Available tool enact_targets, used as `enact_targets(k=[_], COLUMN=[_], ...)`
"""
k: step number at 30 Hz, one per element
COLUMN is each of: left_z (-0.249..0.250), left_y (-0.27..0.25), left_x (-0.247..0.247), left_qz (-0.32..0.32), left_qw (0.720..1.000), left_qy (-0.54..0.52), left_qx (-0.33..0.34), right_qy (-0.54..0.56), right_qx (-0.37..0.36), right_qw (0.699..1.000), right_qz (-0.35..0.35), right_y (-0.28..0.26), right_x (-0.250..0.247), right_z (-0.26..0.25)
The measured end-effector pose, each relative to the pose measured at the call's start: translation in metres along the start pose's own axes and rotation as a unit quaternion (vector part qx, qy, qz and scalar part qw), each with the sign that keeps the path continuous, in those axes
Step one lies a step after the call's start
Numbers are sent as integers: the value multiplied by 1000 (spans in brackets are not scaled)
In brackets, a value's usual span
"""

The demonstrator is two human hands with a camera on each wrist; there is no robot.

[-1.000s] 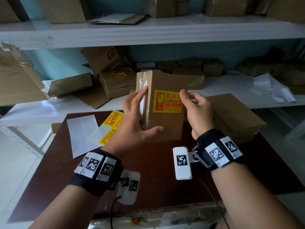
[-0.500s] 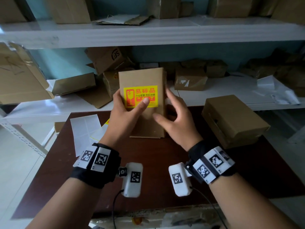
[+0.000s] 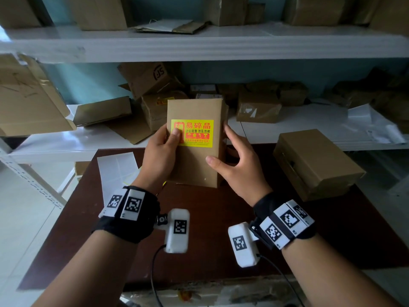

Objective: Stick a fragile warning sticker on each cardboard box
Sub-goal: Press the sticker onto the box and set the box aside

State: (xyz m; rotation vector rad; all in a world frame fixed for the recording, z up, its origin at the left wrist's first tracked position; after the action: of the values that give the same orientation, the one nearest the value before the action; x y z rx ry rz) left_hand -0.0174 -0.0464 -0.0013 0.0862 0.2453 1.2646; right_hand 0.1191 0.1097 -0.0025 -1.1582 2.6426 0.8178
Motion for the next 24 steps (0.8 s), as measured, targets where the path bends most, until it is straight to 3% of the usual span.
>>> enact_targets(k=[4,9,15,20,24], left_z=[6,10,14,4,8], left_y=[-6,-7,-3,1,-5], left_x=[8,10,4,-1,4], left_qz=[-10,24,-1,1,10], left_qw=[999,991,993,999,994], left_qy=[35,121,99,34,100], left_qx=[16,50,70,25,32], right_qy=[5,2,13,41,32], right_qx=[3,-4,26,49,39], right_qw=[1000,1000,1000,998,999], right_qz=[3,6,2,-11,-15], right_y=[1,0,3,6,3], right_x=[1,3,-1,-1,3], right_z=[2,1,8,14,12])
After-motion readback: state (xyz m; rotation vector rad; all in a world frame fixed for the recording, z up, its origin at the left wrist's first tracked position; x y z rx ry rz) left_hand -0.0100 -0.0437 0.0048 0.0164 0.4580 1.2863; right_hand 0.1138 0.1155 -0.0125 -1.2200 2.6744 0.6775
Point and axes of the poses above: each hand's wrist, its own y-axis towards the middle knuckle, its own x-axis out of the palm, z = x × y, the point moved 10 cm from there along y, towards the middle knuckle, and after that the axes turned 7 degrees about z, right-handed, at the moved point
